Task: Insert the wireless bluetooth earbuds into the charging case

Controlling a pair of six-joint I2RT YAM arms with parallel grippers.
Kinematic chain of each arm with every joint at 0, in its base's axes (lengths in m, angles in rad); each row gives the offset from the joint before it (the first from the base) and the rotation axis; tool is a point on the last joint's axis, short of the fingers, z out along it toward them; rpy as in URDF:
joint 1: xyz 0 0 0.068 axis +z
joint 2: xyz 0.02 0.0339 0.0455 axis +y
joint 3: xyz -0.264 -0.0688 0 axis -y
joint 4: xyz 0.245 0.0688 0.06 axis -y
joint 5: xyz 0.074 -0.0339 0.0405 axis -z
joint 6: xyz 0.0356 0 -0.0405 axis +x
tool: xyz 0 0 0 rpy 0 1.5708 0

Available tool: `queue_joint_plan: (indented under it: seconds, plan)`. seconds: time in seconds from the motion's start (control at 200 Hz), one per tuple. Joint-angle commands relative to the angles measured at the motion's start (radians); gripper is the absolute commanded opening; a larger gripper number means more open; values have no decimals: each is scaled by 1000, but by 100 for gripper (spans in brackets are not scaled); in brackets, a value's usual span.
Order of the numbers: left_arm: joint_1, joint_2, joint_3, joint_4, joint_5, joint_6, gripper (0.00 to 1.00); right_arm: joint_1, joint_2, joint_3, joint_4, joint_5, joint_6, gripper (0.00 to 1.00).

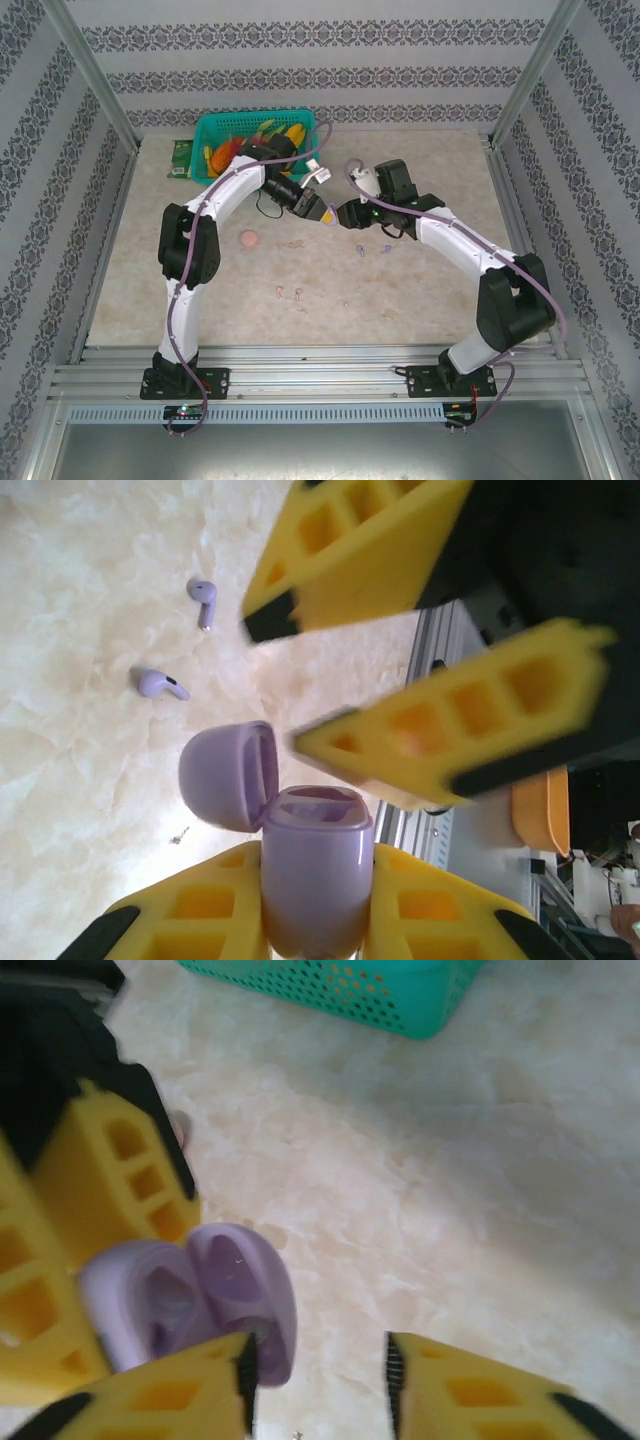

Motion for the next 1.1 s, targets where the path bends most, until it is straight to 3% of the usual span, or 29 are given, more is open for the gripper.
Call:
queue_joint_plan:
  seconds: [0.0, 0.135, 0.32, 0.5, 0.719, 0.939, 1.094]
  plan:
    - [-2, -28, -48, 120, 1, -58, 0, -38, -127, -51, 15, -33, 66, 50]
    - [0, -62, -91, 237, -40, -143, 0, -88, -245, -141, -20, 25, 170, 59]
    - [-1, -137, -170, 440, -120, -279, 0, -103, -319, -207, -72, 121, 367, 60]
    - [-3, -222, -271, 606, -182, -343, 0, -91, -298, -226, -88, 160, 537, 61]
    - [-28, -368, -506, 910, -368, -359, 0, -36, -186, -167, -193, 280, 637, 61]
    - [-66, -498, -899, 1517, -492, -281, 0, 13, -62, -68, -249, 337, 635, 60]
    - [-73, -491, -1007, 1737, -511, -294, 0, 15, 3, -23, -228, 303, 479, 59]
